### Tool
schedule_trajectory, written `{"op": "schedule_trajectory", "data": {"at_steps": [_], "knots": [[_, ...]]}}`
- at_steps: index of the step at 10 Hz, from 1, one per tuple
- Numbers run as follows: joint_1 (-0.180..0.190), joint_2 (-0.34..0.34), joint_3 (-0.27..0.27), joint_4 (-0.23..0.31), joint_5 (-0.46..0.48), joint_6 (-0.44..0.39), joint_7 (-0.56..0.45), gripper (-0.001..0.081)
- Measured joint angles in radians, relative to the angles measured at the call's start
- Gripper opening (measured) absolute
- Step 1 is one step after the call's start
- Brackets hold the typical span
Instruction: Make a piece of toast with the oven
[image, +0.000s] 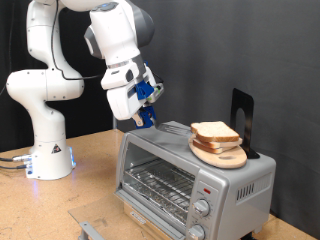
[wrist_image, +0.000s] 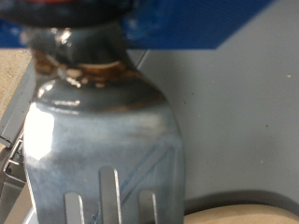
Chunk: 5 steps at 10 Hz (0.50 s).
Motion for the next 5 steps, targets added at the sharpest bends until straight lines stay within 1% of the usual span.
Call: {"op": "schedule_trajectory", "data": {"at_steps": [5], "knots": [[0.0,0.0,0.002,0.012,0.019,0.002,-0.002,0.0393]]}}
